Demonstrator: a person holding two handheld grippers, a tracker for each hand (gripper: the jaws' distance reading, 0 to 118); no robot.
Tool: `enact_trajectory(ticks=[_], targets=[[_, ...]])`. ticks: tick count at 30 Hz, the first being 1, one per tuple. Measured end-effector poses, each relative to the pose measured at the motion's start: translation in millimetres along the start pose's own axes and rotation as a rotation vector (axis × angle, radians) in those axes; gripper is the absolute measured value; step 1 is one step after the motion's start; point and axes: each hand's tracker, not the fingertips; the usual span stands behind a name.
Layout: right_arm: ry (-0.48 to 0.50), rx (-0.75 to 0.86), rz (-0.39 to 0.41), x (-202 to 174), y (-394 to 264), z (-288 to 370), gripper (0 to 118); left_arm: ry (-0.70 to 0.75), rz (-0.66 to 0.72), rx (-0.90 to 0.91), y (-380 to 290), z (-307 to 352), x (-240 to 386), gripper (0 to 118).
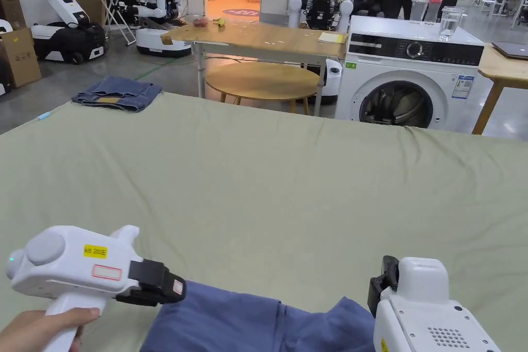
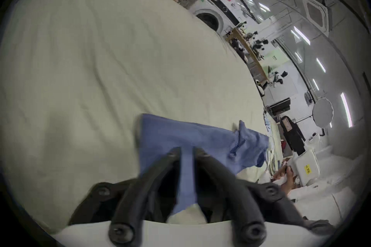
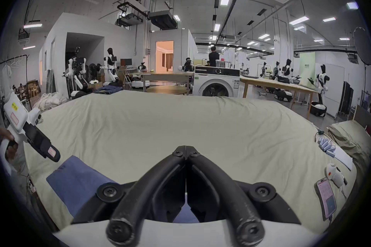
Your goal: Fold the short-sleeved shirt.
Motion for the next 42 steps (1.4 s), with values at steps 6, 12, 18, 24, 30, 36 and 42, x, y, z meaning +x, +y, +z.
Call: enact_trajectory(ticks=[6, 12, 18, 24, 30, 36, 42], targets=[[0.003, -0.008, -0.001, -1.4, -1.0, -0.8, 0, -0.002, 0.049, -0.043, -7.7, 1.2, -29.7, 67], [-0.003, 0.001, -0.008, 0.4, -2.3, 1.6, 0, -0.189, 0.142, -0.059, -25.1, -28.6, -49.5, 66], [-0.008, 0.011, -0.035, 6.8, -6.6, 6.3, 0, -0.371, 0.235, -0.091, -34.1, -63.1, -61.9, 42], [-0.017, 0.019, -0.042, 12.5, -6.9, 9.1, 0, -0.297, 0.203, -0.063, -34.0, -67.7, -60.2, 6], [-0.026, 0.012, -0.043, 18.7, -6.2, 8.3, 0, -0.247, 0.129, -0.026, -34.6, -38.7, -24.3, 4], [-0.031, 0.008, -0.041, 21.4, -5.3, 7.7, 0, -0.211, 0.070, 0.041, -7.9, -2.8, -21.6, 4], [-0.022, 0.001, -0.038, 20.2, -5.0, 6.0, 0, -0.118, 0.030, 0.119, 14.9, 57.3, -0.3, 4]])
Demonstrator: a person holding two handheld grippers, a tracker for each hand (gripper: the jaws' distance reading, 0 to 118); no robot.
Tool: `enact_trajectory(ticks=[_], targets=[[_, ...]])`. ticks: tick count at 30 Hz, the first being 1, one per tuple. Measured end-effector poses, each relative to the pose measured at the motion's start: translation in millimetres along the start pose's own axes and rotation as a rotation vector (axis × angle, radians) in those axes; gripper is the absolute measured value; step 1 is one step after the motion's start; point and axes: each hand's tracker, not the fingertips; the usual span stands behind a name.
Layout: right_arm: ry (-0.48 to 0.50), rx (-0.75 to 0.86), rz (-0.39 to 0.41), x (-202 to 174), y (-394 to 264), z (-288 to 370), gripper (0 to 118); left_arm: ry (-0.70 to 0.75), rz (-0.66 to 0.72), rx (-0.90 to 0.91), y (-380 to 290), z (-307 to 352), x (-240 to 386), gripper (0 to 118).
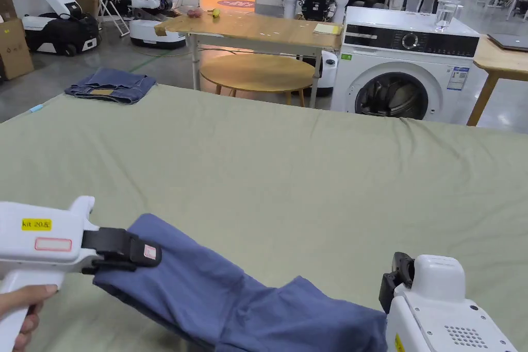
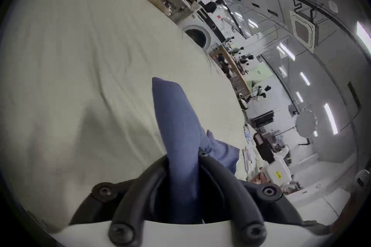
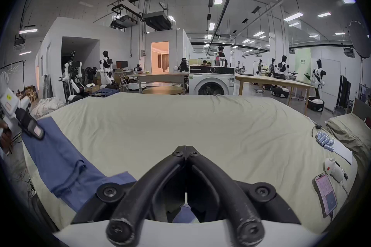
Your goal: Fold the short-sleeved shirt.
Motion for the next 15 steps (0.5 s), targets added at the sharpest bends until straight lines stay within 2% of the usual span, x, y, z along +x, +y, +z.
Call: enact_trajectory(ticks=[4, 8, 11, 15], targets=[[0.006, 0.004, 0.008, -3.1, 0.1, -0.9, 0, 0.117, -0.043, 0.042, 13.9, 17.2, 15.5, 4], [0.015, -0.004, 0.004, -4.8, -0.3, -2.4, 0, 0.218, -0.097, 0.019, 17.1, 6.1, 43.1, 4], [0.017, -0.007, 0.008, -5.0, -1.0, -2.1, 0, 0.253, -0.172, -0.009, 3.6, -14.8, 81.6, 4], [0.013, -0.013, 0.004, -3.2, -3.0, -1.4, 0, 0.267, -0.207, -0.055, -11.2, -48.9, 118.8, 4]])
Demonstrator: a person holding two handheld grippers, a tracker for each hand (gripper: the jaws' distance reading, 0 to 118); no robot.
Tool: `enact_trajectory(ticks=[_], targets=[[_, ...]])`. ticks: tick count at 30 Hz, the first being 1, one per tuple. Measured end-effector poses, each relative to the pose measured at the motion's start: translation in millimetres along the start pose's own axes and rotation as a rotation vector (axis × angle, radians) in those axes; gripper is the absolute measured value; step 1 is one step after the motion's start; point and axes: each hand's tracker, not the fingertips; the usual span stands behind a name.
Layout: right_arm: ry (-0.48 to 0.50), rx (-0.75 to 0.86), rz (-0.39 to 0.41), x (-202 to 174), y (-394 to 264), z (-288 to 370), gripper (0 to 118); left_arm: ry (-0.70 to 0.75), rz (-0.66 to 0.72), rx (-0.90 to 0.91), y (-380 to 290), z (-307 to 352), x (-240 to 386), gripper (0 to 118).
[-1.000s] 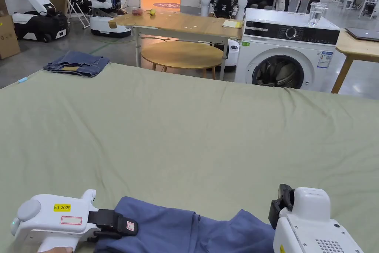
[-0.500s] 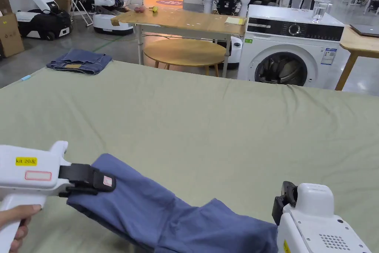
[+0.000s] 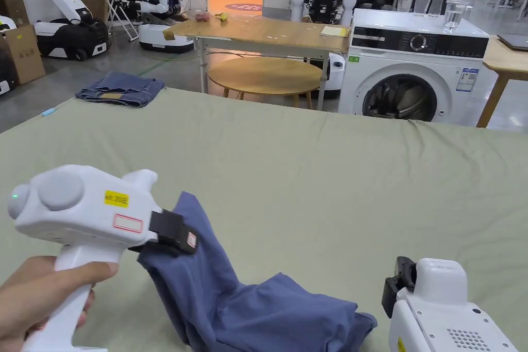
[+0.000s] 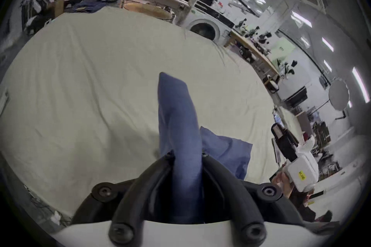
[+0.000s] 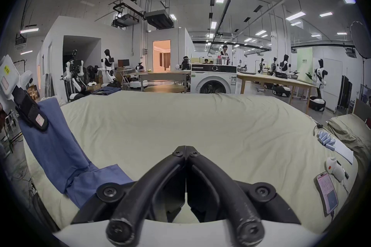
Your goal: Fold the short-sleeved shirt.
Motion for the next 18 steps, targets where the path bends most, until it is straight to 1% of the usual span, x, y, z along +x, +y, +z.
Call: enact_trajectory(ticks=[2, 4, 7, 12, 18], targets=[[-0.002, -0.004, -0.002, 1.4, -1.1, 0.7, 0, 0.021, -0.051, -0.031, -2.0, -14.5, 21.1, 4], [-0.006, -0.008, -0.003, 3.1, -2.0, 1.0, 0, 0.008, -0.100, -0.066, -4.5, -29.2, 42.8, 4], [-0.010, -0.013, -0.003, 6.1, -3.4, 1.5, 0, -0.022, -0.104, -0.123, -4.6, -58.4, 61.3, 4], [-0.022, -0.018, -0.004, 12.0, -3.9, 3.3, 0, 0.024, -0.152, -0.171, -14.5, -106.0, 96.3, 4], [-0.037, -0.025, -0.010, 17.4, -4.9, 5.8, 0, 0.060, -0.142, -0.219, -32.6, -150.8, 117.7, 4]])
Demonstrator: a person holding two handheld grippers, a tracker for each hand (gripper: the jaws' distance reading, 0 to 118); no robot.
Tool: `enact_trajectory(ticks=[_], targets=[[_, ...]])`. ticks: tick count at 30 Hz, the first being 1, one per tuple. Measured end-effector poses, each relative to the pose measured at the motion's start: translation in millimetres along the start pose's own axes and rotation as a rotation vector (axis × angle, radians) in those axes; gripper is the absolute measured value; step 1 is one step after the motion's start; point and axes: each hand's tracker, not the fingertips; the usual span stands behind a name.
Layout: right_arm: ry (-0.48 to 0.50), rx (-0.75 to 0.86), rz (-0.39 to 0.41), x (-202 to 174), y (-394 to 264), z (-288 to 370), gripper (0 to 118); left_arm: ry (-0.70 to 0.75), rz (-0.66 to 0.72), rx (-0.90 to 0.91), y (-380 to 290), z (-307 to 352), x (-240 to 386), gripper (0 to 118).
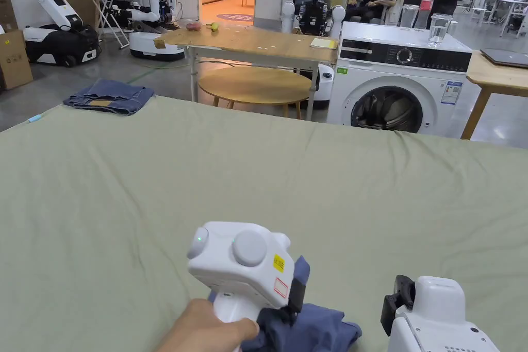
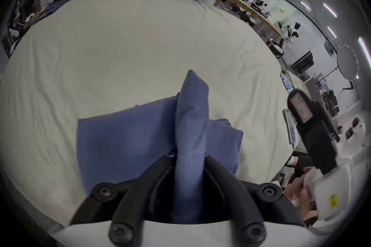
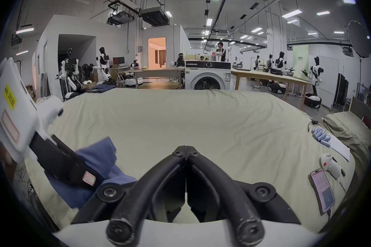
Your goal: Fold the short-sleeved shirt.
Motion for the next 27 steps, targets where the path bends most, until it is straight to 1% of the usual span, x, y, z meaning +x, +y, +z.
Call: enact_trajectory(ticks=[4, 5, 6, 7, 9, 11, 15, 18, 19, 20, 21, 22, 24, 27], targets=[[-0.006, -0.005, 0.001, 2.0, -1.1, 1.0, 0, 0.019, -0.018, -0.043, -9.2, -20.4, 3.6, 4], [-0.007, -0.007, 0.002, 2.3, -1.2, 1.1, 0, 0.021, -0.020, -0.047, -11.2, -22.7, 2.7, 12], [-0.008, -0.008, 0.002, 2.8, -1.0, 1.4, 0, 0.009, -0.017, -0.051, -12.2, -21.8, -1.2, 22], [-0.008, -0.008, 0.001, 3.5, -1.0, 1.5, 0, -0.052, 0.012, -0.057, -13.5, -19.5, -4.9, 28], [-0.009, -0.006, 0.002, 4.0, -0.8, 1.8, 0, -0.105, 0.039, -0.041, -13.4, -10.5, -8.5, 39], [-0.008, -0.006, -0.001, 3.8, 0.1, 2.1, 0, -0.142, 0.042, -0.010, -15.0, 2.2, -10.9, 42], [0.000, -0.002, -0.003, 2.0, 1.2, 3.4, 0, -0.270, 0.072, 0.102, -13.0, 34.0, -19.3, 42], [0.005, -0.001, -0.003, 0.8, 1.2, 3.8, 0, -0.338, 0.138, 0.174, -10.0, 48.0, -32.6, 42], [0.006, -0.001, -0.004, 0.5, 1.1, 4.0, 0, -0.338, 0.150, 0.188, -9.7, 47.5, -36.7, 37], [0.007, -0.003, -0.006, 0.4, 0.9, 4.0, 0, -0.326, 0.150, 0.179, -8.1, 43.6, -39.5, 27], [0.007, -0.004, -0.008, 0.6, 0.6, 4.0, 0, -0.325, 0.157, 0.172, -7.2, 37.4, -42.3, 12], [0.006, -0.005, -0.011, 0.8, 0.2, 3.9, 0, -0.332, 0.164, 0.146, -7.2, 28.6, -45.3, 7], [0.007, -0.008, -0.015, 1.3, -1.5, 3.0, 0, -0.387, 0.201, 0.070, -10.2, 3.8, -49.5, 5], [0.005, -0.013, -0.017, 2.2, -3.1, 2.2, 0, -0.502, 0.249, -0.024, -19.4, -33.7, -49.4, 4]])
